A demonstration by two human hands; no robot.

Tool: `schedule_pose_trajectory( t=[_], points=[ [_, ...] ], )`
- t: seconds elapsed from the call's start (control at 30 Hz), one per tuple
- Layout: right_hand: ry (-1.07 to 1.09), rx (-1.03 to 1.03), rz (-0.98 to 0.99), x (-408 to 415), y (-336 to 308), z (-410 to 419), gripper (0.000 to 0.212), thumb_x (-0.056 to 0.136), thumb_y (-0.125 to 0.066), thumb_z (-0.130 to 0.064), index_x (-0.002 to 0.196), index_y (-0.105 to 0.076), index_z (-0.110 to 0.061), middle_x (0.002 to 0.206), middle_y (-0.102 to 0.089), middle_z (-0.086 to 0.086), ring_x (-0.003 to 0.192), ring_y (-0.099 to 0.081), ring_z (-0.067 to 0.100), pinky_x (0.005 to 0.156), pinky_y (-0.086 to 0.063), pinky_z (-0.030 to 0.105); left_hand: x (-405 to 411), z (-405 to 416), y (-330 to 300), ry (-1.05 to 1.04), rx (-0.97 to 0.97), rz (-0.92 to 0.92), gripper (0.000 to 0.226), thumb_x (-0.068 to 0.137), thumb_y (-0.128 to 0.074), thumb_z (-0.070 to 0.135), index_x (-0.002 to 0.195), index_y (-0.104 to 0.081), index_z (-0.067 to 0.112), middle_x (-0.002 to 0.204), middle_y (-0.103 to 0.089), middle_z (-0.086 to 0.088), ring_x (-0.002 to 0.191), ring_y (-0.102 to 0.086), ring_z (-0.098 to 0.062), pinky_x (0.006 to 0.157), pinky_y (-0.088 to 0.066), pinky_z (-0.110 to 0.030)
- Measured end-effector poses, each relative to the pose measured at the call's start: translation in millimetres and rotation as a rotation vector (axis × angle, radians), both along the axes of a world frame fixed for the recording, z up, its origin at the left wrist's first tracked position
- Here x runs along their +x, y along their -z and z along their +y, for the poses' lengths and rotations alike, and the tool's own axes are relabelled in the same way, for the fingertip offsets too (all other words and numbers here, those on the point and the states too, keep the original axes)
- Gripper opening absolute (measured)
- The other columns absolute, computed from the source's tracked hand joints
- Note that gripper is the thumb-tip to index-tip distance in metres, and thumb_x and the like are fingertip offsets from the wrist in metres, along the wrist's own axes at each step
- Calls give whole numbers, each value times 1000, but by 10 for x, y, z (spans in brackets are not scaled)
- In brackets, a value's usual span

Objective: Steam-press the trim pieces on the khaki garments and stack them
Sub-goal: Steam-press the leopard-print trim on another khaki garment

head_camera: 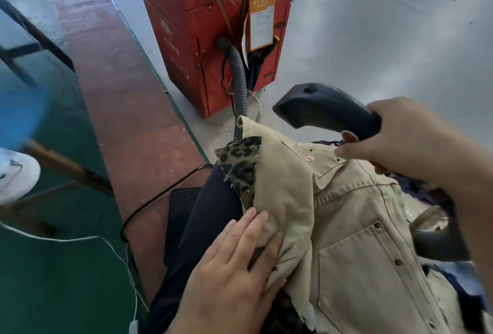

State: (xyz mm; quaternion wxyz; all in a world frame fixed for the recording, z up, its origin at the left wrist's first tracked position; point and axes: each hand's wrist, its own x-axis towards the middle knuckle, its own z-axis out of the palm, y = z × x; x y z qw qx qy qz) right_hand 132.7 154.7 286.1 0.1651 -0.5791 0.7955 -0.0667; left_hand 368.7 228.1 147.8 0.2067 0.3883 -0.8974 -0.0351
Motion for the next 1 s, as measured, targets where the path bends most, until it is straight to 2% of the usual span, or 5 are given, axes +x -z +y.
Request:
schedule_pose_trajectory(
  t=[0.17,0.3,0.53,0.7,1.0],
  points=[
    [-173,100,87,213,-123,478,66,44,-48,-92,67,-49,-31,49,-53,-9,46,-51,5,46,-35,29,-87,-53,80,-16,-105,-36,31,89,-52,27,112,-72,20,130,-58,-12,124,-52,-25,97,-49,-41],
    [-184,266,143,427,-83,585,72,43,-29,-97,71,-45,-32,60,-51,-11,52,-47,0,46,-29,24,-269,-114,137,-50,-85,-71,34,83,-70,27,114,-70,16,135,-53,-18,129,-47,-30,100,-46,-44],
    [-33,196,-19,390,93,358,45,63,-81,-61,71,-56,-24,53,-58,-6,48,-61,11,47,-43,25,-344,-105,167,-57,-55,-130,38,78,-70,30,113,-71,15,124,-62,-15,122,-55,-31,99,-47,-41],
    [92,142,-85,220,176,-179,39,72,-85,-39,82,-61,-10,60,-66,5,51,-68,23,58,-58,37,-329,-87,148,-50,-15,-115,43,74,-77,34,114,-70,21,123,-62,-13,121,-56,-30,103,-44,-37],
    [44,201,-114,-56,-89,291,19,73,-76,-7,70,-59,-15,42,-62,3,27,-54,10,28,-34,17,-362,-131,204,-61,-84,-37,31,84,-63,32,111,-71,20,121,-64,-12,119,-57,-29,104,-34,-36]
  ],
)
